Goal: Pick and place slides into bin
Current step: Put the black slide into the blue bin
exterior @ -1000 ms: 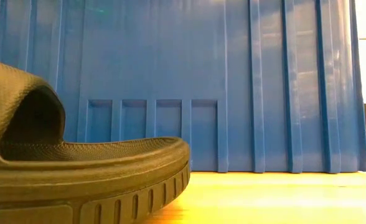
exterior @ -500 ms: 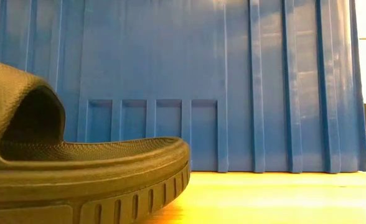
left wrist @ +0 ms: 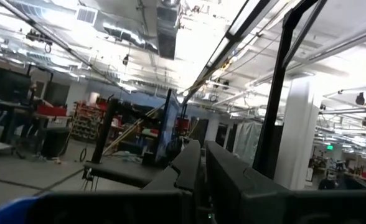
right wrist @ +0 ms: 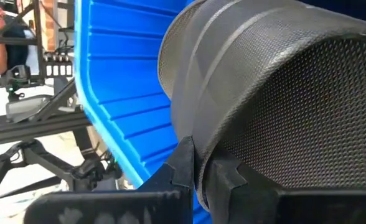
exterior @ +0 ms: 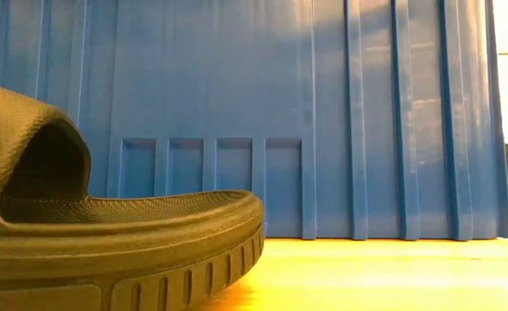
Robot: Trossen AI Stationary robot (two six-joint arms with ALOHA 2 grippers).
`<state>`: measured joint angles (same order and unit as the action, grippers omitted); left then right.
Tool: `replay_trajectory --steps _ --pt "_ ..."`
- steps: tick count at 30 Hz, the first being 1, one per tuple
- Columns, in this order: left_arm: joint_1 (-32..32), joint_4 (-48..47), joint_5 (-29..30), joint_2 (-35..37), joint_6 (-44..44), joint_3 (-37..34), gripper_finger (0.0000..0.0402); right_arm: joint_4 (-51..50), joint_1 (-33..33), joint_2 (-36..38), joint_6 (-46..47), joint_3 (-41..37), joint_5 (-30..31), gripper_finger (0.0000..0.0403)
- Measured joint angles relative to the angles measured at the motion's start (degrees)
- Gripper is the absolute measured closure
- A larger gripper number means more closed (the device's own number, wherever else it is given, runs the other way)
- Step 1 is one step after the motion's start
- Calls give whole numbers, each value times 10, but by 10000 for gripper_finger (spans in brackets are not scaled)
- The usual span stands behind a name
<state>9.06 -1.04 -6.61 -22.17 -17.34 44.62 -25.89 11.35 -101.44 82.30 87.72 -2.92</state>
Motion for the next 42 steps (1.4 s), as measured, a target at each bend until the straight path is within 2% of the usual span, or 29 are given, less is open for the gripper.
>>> replay_trajectory --steps 11,16,23,29,38,42 --pt "0 -15 0 -5 -2 0 391 48 0 -36 8 -14 10 390" --pt "0 -15 1 -9 -2 0 391 121 0 -36 34 -73 34 391" --pt "0 -12 9 -15 -3 0 391 236 0 -35 56 -138 33 391" --pt "0 -14 13 -18 -3 0 391 276 0 -49 80 -185 25 391" --pt "0 -11 14 -18 -3 0 391 390 -5 -54 111 -261 14 391" --pt "0 -11 14 -18 -3 0 391 406 -8 -54 117 -282 14 391"
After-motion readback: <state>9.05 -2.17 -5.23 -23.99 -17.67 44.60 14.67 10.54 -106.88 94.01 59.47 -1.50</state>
